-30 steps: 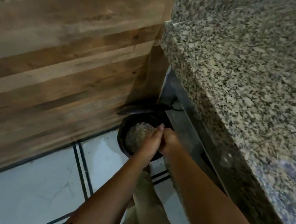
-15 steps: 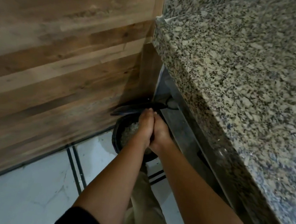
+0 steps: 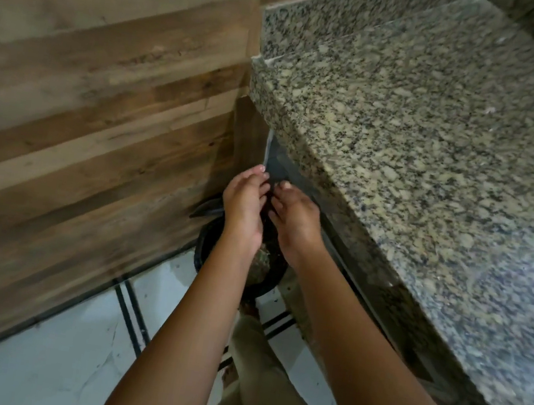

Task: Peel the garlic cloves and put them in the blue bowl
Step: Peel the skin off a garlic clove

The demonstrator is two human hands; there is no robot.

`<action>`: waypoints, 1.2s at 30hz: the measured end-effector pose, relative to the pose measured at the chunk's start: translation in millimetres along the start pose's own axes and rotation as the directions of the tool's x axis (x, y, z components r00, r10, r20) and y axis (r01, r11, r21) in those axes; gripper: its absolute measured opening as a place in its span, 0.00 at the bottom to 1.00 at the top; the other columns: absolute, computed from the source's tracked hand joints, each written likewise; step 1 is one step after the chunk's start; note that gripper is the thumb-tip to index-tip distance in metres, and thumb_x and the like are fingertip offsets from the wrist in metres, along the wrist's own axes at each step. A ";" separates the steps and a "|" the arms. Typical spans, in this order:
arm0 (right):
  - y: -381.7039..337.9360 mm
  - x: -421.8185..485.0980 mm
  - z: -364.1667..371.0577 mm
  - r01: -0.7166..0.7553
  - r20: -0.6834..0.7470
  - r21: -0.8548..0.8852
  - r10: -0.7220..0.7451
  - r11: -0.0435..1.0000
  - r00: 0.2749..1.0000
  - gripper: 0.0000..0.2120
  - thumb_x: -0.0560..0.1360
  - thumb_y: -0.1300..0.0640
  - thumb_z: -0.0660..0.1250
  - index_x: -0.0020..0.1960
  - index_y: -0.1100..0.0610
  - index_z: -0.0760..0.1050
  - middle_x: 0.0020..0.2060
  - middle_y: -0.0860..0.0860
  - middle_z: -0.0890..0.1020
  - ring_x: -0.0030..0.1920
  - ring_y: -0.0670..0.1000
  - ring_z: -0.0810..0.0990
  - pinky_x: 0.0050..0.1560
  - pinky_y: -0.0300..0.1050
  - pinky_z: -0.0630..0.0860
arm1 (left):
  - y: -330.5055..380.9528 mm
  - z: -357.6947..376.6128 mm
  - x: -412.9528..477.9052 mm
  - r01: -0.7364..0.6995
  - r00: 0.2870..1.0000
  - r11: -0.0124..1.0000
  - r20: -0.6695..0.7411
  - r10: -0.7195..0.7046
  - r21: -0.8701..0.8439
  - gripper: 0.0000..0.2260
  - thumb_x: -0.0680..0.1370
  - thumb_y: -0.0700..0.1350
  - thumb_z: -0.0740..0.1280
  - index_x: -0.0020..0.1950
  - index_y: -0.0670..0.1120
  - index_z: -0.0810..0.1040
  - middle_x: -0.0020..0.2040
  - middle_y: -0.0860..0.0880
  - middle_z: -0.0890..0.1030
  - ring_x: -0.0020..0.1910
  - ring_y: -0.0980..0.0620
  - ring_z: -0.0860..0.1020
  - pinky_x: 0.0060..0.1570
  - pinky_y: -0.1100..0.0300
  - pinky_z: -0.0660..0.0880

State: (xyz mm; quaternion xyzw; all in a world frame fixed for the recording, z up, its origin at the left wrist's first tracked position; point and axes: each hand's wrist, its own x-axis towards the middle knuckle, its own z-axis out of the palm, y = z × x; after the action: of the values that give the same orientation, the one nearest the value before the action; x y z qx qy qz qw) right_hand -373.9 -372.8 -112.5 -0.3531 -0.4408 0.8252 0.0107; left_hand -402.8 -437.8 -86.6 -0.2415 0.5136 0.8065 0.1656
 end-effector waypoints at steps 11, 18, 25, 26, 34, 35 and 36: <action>-139.9 -153.5 -113.2 0.425 -0.300 0.297 -0.339 0.855 0.892 0.05 0.78 0.64 0.61 0.50 0.60 0.74 0.41 0.53 0.80 0.41 0.52 0.79 0.46 0.45 0.76 | -9.9 116.8 -149.7 0.030 0.871 0.995 0.486 -0.072 0.094 0.06 0.80 0.39 0.60 0.46 0.44 0.76 0.39 0.48 0.78 0.39 0.52 0.76 0.43 0.62 0.73; -171.5 -236.6 -249.4 0.613 -0.548 0.309 -0.391 0.727 0.740 0.04 0.78 0.61 0.61 0.50 0.58 0.74 0.41 0.53 0.80 0.37 0.51 0.78 0.39 0.43 0.75 | -97.5 195.9 -250.9 0.010 0.675 0.952 0.701 -0.232 0.306 0.05 0.79 0.38 0.61 0.46 0.44 0.76 0.39 0.48 0.78 0.36 0.54 0.76 0.38 0.64 0.73; -172.8 -315.0 -411.5 0.691 -0.749 0.237 -0.324 0.683 0.577 0.04 0.78 0.61 0.62 0.46 0.56 0.75 0.37 0.50 0.80 0.33 0.48 0.76 0.32 0.40 0.74 | -231.9 259.9 -357.4 -0.173 0.488 0.846 0.790 -0.370 0.503 0.08 0.78 0.34 0.62 0.43 0.45 0.75 0.31 0.52 0.79 0.25 0.61 0.75 0.27 0.70 0.69; -172.2 -322.7 -433.0 0.696 -0.772 0.229 -0.308 0.681 0.556 0.05 0.78 0.62 0.62 0.45 0.56 0.74 0.36 0.50 0.79 0.32 0.48 0.75 0.31 0.39 0.73 | -250.7 267.6 -368.7 -0.214 0.475 0.825 0.793 -0.380 0.524 0.08 0.78 0.34 0.62 0.42 0.45 0.75 0.32 0.50 0.78 0.25 0.61 0.74 0.26 0.71 0.68; -167.9 -357.0 -558.1 0.640 -0.875 0.151 -0.199 0.753 0.441 0.09 0.73 0.66 0.69 0.40 0.56 0.72 0.31 0.52 0.74 0.25 0.45 0.72 0.24 0.35 0.72 | -363.8 307.6 -407.7 -0.434 0.490 0.604 0.737 -0.465 0.669 0.06 0.77 0.34 0.64 0.44 0.43 0.78 0.28 0.51 0.74 0.24 0.56 0.69 0.25 0.65 0.66; -166.4 -358.1 -567.3 0.635 -0.878 0.154 -0.190 0.757 0.440 0.09 0.73 0.67 0.68 0.39 0.57 0.72 0.30 0.52 0.74 0.22 0.43 0.72 0.23 0.35 0.71 | -372.5 311.1 -408.7 -0.462 0.493 0.582 0.739 -0.459 0.669 0.04 0.77 0.34 0.64 0.47 0.40 0.78 0.28 0.50 0.75 0.25 0.55 0.69 0.27 0.65 0.66; -164.7 -358.2 -575.9 0.634 -0.879 0.156 -0.186 0.758 0.439 0.09 0.73 0.68 0.68 0.39 0.58 0.72 0.30 0.53 0.74 0.20 0.42 0.72 0.22 0.34 0.71 | -380.9 315.1 -408.9 -0.501 0.494 0.555 0.746 -0.447 0.664 0.06 0.76 0.34 0.64 0.51 0.37 0.78 0.31 0.48 0.77 0.28 0.54 0.70 0.30 0.63 0.68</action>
State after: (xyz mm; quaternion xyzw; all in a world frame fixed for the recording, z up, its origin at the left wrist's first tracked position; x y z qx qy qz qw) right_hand 187.6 24.6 5.4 -0.5580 -0.2445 0.6100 0.5068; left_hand 63.1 -0.3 -30.7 0.3180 0.6735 0.4666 0.4770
